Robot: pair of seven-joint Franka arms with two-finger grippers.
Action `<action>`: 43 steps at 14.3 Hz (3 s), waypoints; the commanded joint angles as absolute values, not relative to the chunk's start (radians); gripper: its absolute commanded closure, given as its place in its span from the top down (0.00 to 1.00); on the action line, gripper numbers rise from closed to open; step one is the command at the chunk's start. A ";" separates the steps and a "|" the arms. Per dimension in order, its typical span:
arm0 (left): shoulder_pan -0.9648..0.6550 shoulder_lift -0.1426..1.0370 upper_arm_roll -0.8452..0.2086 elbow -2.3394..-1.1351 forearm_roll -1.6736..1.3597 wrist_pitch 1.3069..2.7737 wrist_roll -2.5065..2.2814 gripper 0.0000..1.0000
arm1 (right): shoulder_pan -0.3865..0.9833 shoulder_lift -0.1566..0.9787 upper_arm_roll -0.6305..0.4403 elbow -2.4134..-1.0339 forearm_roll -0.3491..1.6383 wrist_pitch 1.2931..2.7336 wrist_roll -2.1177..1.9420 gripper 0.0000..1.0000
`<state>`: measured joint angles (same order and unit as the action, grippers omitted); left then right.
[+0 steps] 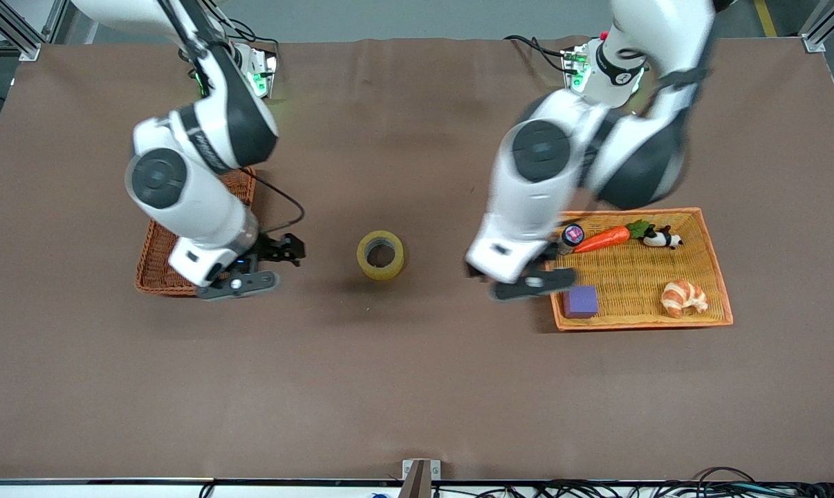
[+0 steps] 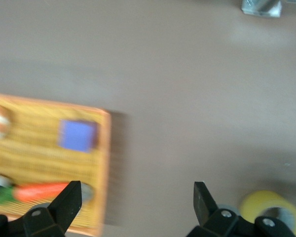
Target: Move tape to another basket
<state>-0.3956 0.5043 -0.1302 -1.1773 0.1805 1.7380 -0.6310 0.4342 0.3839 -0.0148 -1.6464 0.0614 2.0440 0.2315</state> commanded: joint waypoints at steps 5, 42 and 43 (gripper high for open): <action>-0.082 0.319 -0.153 -1.233 0.172 1.626 -0.367 1.00 | 0.574 0.548 -0.025 -1.709 0.084 2.275 0.356 1.00; -0.011 -0.034 -0.044 -1.554 0.028 1.548 -0.126 1.00 | 0.100 0.195 -0.034 -2.006 0.069 2.097 -0.202 0.00; -0.012 -0.032 -0.046 -1.554 0.029 1.548 -0.126 1.00 | 0.050 0.187 -0.034 -2.038 0.069 2.111 -0.283 0.00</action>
